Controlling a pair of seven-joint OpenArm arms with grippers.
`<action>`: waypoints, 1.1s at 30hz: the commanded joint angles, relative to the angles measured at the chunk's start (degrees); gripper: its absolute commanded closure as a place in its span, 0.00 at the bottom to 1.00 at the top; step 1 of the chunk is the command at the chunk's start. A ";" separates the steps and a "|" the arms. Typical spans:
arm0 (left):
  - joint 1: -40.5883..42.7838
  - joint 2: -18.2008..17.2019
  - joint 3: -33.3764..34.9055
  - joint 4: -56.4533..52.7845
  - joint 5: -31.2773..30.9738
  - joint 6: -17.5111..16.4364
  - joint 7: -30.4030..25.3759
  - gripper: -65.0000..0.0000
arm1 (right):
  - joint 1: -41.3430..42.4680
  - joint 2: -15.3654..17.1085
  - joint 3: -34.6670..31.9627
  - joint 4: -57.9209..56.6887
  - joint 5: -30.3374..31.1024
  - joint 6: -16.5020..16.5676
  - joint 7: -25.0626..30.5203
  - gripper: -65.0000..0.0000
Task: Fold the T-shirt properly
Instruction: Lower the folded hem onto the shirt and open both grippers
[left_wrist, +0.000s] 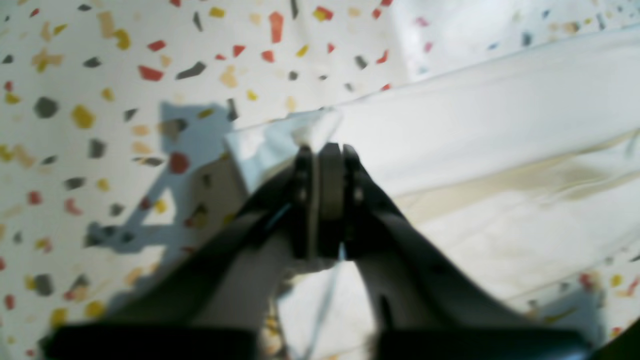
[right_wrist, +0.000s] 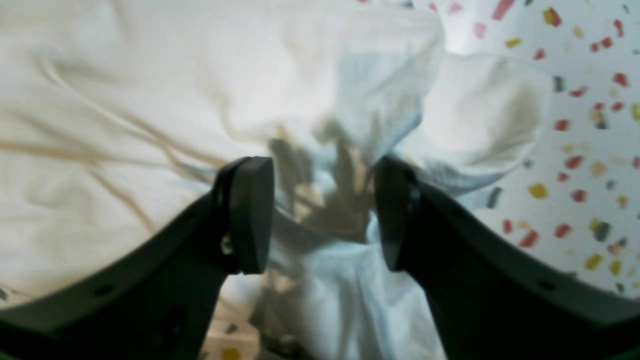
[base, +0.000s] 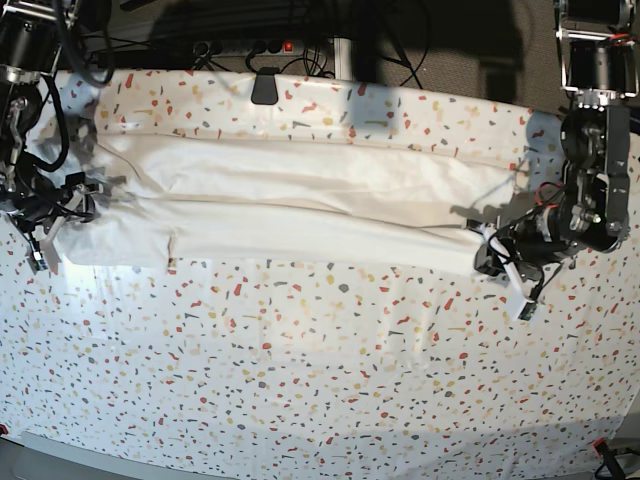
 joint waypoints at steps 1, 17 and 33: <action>-1.22 -0.52 -0.37 1.11 0.59 -0.24 -0.22 0.84 | 0.92 1.75 0.52 0.96 0.20 0.67 0.72 0.49; -1.27 -0.52 -0.37 1.11 5.38 -0.20 4.92 0.77 | 10.25 4.57 0.50 -1.66 7.37 -0.81 3.28 0.49; -1.25 -0.50 -0.37 1.11 5.33 -0.20 4.57 0.77 | 33.59 3.91 -0.72 -45.62 -2.58 -0.87 12.41 0.49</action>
